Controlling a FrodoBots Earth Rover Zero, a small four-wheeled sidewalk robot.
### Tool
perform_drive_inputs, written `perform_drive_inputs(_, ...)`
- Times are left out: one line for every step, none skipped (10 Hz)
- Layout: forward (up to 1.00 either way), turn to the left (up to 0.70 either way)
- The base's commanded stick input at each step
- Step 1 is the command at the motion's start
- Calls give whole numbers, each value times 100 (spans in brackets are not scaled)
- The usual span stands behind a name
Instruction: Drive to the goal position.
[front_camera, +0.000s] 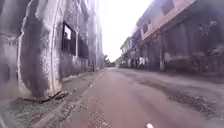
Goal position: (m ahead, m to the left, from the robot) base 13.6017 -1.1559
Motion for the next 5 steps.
perform_drive_inputs(70, 0)
perform_drive_inputs(70, 0)
perform_drive_inputs(70, 0)
perform_drive_inputs(70, 0)
perform_drive_inputs(70, 0)
